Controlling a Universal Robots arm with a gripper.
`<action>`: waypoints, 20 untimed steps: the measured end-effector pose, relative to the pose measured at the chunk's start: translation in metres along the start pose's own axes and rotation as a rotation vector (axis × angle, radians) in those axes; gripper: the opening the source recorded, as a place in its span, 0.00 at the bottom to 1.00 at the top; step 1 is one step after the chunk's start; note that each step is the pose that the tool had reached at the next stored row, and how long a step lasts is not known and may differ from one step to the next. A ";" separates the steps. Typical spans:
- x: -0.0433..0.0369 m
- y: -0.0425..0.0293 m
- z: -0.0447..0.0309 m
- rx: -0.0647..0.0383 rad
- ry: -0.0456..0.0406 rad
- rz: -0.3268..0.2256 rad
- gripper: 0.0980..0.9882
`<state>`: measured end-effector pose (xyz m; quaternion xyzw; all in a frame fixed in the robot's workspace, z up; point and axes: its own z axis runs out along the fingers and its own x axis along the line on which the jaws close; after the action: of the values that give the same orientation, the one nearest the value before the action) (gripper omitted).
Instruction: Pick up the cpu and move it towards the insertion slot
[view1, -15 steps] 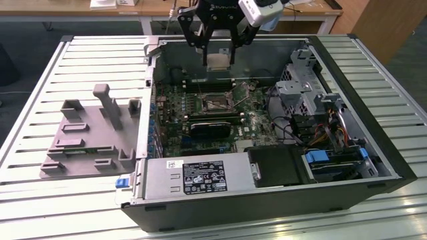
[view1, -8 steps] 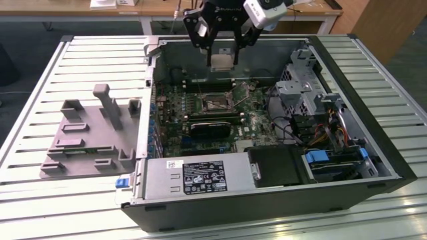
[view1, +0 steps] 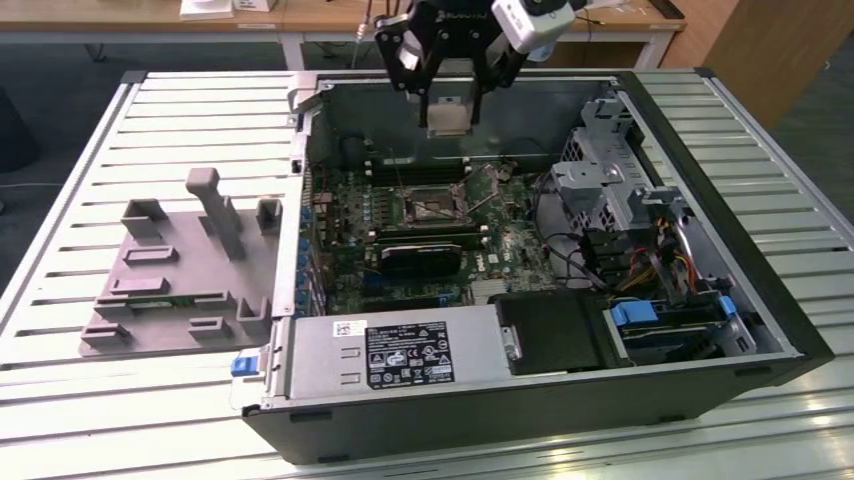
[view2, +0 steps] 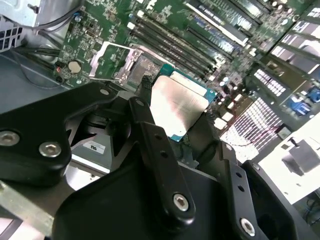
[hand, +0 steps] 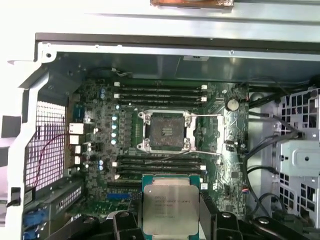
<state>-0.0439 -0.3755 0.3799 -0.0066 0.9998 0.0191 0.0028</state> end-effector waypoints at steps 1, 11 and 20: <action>-0.0008 0.0022 0.0006 0.000 -0.0001 0.000 0.49; -0.0045 0.0236 0.0060 0.000 0.0000 0.000 0.49; -0.0052 0.0437 0.0133 0.000 -0.0001 0.000 0.49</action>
<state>-0.0392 -0.3313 0.3682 -0.0066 0.9998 0.0191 0.0028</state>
